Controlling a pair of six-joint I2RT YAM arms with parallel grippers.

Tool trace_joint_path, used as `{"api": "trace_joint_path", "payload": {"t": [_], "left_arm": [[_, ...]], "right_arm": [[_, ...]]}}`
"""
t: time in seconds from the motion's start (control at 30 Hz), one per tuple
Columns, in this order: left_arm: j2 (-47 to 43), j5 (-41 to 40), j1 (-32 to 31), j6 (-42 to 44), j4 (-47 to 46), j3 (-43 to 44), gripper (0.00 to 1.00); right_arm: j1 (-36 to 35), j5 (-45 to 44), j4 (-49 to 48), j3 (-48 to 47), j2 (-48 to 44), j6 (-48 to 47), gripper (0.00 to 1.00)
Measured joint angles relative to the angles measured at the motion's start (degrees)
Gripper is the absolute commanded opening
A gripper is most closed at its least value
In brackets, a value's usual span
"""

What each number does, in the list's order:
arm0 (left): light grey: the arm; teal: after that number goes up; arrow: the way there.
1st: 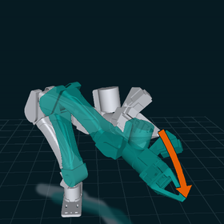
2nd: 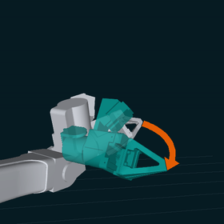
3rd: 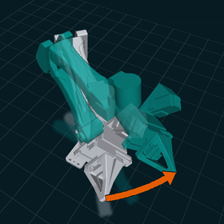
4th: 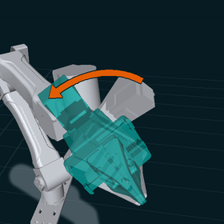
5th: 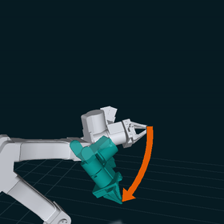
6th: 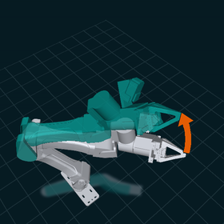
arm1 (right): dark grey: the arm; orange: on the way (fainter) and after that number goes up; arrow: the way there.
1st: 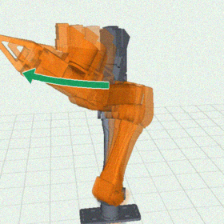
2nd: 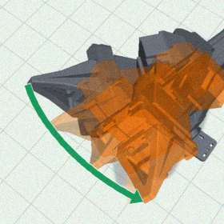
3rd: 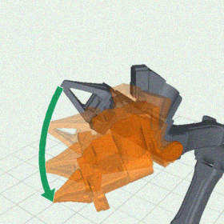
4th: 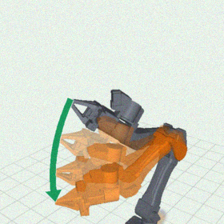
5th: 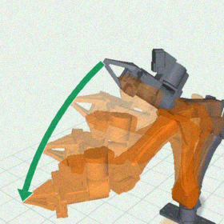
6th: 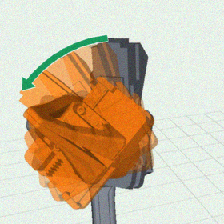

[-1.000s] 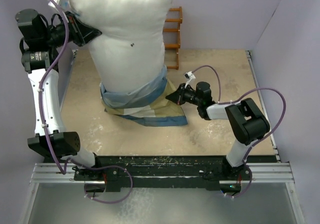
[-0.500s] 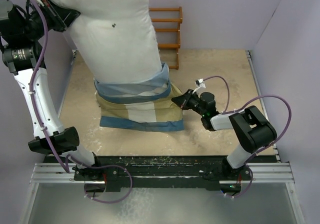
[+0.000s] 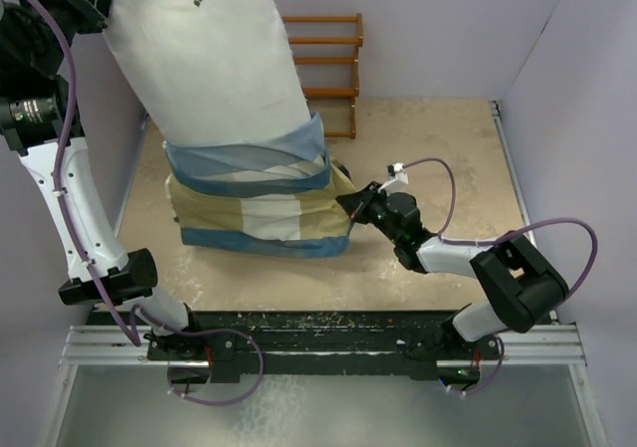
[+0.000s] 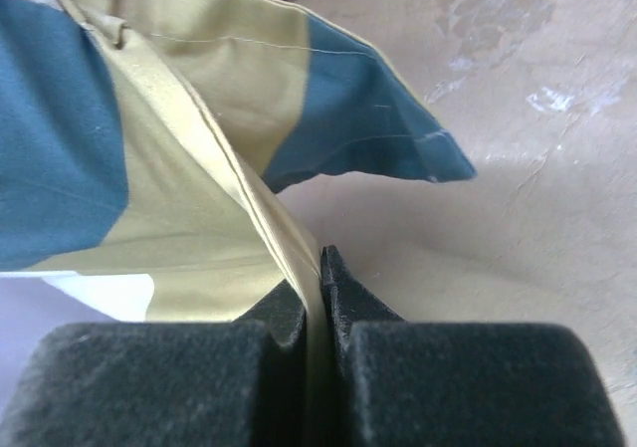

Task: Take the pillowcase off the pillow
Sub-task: Remove the pillow from the pillowcase.

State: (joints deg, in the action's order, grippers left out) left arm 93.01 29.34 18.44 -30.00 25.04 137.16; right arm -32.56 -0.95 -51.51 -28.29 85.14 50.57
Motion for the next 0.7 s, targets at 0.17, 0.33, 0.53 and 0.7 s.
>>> {"api": "trace_joint_path", "payload": {"t": [0.17,0.33,0.53,0.7], "left_arm": [[-0.02,-1.95,0.0,0.48,-4.11,2.14,0.0],[0.0,-3.5,-0.07,1.25,-5.55,2.14,0.0],[1.73,6.03,-0.22,-4.44,-10.86,3.32,0.0],[2.03,22.34,-7.26,-8.52,-20.28,-2.21,0.0]], "right_arm": [[-1.99,-5.03,2.95,-0.24,-0.04,3.96,0.0],[-2.03,-7.85,3.45,2.54,-0.87,7.45,0.0],[-6.23,-7.28,-0.04,5.77,-3.56,-0.13,0.65],[-7.54,-4.0,11.21,0.07,-15.65,-14.71,1.0]]}}
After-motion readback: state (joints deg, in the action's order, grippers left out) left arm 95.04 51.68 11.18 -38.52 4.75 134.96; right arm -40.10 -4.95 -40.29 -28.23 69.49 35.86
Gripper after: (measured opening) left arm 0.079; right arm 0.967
